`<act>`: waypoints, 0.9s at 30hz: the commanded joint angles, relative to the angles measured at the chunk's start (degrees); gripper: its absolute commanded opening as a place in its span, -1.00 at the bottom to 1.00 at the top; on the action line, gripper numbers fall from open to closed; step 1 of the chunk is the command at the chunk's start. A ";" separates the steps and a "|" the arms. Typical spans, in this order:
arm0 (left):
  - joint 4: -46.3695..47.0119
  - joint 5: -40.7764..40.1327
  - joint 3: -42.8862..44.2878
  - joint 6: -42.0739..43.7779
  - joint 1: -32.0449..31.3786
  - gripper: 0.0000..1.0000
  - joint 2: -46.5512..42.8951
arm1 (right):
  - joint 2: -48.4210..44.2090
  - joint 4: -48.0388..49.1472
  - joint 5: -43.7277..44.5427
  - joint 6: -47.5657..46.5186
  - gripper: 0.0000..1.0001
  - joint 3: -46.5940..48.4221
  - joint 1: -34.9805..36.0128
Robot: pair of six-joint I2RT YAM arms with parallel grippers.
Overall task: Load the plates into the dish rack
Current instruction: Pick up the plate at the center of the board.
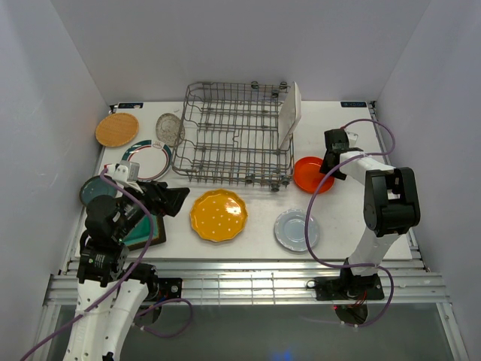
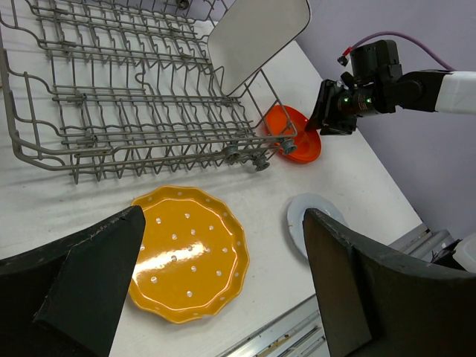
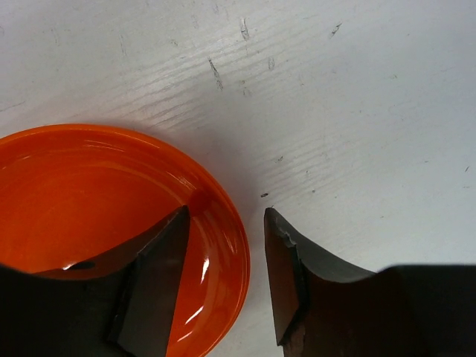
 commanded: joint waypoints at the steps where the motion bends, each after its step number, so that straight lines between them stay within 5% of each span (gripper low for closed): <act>1: 0.86 0.64 -0.18 0.68 -0.21 0.96 0.25 | -1.86 1.00 0.45 -0.17 0.04 -0.09 0.32; 13: 0.86 0.55 -0.18 0.68 -0.12 0.96 0.16 | -0.37 2.50 -2.72 -0.17 0.11 -1.15 0.40; 27: 0.77 0.64 -0.18 0.68 -0.12 0.96 0.16 | -0.81 3.90 -3.77 0.79 -0.20 -3.43 0.67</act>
